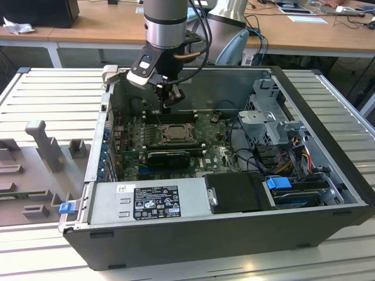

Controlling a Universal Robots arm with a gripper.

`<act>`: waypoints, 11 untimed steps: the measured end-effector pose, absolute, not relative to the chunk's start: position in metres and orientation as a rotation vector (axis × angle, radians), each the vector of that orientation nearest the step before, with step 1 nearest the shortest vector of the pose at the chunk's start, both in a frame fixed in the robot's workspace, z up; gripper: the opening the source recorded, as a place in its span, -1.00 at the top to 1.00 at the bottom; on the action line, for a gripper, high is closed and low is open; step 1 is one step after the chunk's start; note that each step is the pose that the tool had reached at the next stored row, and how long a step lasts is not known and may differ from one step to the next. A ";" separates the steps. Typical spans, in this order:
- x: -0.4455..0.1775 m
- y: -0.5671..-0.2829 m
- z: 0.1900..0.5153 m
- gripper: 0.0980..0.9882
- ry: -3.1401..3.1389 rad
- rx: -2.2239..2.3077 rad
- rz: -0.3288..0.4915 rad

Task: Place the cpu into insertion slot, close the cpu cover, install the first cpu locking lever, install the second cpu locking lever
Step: 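Install the first cpu locking lever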

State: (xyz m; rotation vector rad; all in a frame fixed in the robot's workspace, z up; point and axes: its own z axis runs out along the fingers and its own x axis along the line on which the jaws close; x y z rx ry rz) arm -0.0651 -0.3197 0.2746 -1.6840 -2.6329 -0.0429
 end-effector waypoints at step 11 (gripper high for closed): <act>-0.065 -0.320 0.275 0.98 -2.694 -1.582 -0.042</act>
